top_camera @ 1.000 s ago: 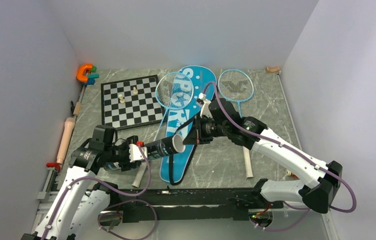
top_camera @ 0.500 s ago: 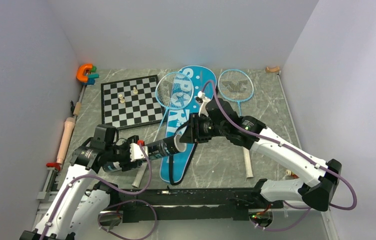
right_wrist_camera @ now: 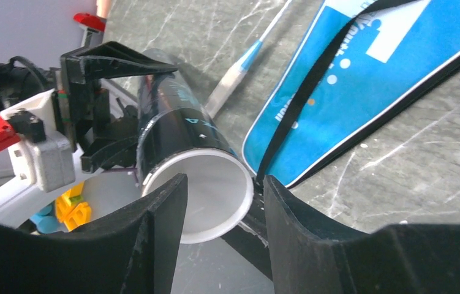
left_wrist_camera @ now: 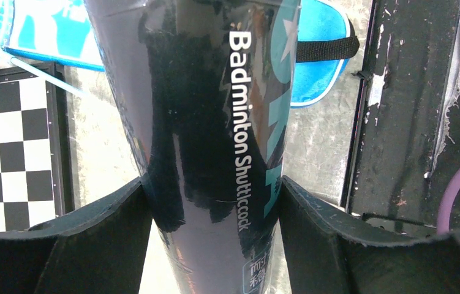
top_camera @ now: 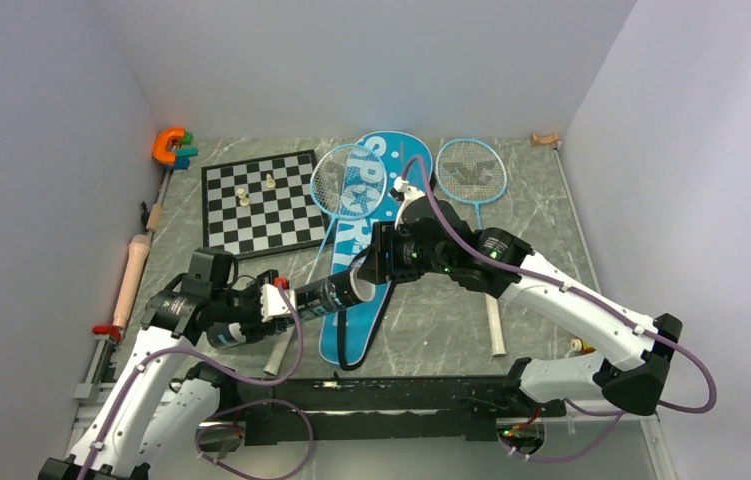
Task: Pack up the badminton gear
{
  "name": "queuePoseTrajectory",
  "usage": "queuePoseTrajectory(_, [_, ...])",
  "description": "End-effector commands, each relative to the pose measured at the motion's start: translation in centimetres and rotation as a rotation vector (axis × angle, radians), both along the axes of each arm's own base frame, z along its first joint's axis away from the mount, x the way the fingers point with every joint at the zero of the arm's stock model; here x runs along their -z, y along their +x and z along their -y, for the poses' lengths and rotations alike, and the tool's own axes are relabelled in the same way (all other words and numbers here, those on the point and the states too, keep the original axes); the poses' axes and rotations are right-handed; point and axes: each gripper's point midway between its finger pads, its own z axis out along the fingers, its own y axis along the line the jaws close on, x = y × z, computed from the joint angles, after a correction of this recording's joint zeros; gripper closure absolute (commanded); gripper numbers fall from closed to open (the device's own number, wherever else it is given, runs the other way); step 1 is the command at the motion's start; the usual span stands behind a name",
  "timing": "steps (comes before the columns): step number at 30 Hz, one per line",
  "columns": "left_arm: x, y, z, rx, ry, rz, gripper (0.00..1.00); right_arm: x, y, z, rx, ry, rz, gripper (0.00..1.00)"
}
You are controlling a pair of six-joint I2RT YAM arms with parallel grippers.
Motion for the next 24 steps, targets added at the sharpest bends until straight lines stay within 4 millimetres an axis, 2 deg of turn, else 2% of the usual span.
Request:
queuePoseTrajectory(1, [-2.8,0.7,1.3,0.028,-0.081,0.059,0.95,-2.2,0.4,1.5,0.059,0.011,0.059,0.48])
queuePoseTrajectory(9, [-3.3,1.0,1.5,0.013,-0.097,0.058,0.95,-3.3,-0.7,0.5,0.021,0.078,0.069,0.67])
queuePoseTrajectory(15, [-3.2,1.1,1.4,0.005,-0.090,0.061,0.96,-3.6,-1.7,-0.9,-0.027,0.102,0.071,0.68])
queuePoseTrajectory(24, [-3.4,1.1,1.4,0.006,-0.093,0.066,0.96,-3.3,-1.8,-2.0,-0.050,0.121,0.072,0.68])
